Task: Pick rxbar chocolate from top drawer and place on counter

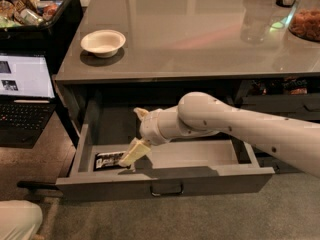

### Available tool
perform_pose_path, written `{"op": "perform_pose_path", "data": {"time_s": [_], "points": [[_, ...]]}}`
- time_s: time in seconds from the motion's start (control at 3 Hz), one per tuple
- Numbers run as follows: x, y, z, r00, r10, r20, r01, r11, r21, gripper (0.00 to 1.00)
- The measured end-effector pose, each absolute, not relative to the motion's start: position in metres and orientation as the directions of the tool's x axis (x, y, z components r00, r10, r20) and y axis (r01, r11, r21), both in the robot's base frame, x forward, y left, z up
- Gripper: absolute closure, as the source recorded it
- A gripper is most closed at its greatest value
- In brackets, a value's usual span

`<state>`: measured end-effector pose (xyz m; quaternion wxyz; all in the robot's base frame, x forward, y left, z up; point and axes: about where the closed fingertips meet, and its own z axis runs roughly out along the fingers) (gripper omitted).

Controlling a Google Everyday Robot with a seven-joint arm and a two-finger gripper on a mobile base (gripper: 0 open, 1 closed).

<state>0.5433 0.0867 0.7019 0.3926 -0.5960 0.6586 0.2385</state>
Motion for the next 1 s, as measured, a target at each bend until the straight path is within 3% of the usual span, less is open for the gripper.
{"op": "perform_pose_path", "data": {"time_s": [1.0], "points": [[0.545, 0.133, 0.664, -0.049, -0.654, -0.755, -0.971, 0.21, -0.119, 0.0]]}}
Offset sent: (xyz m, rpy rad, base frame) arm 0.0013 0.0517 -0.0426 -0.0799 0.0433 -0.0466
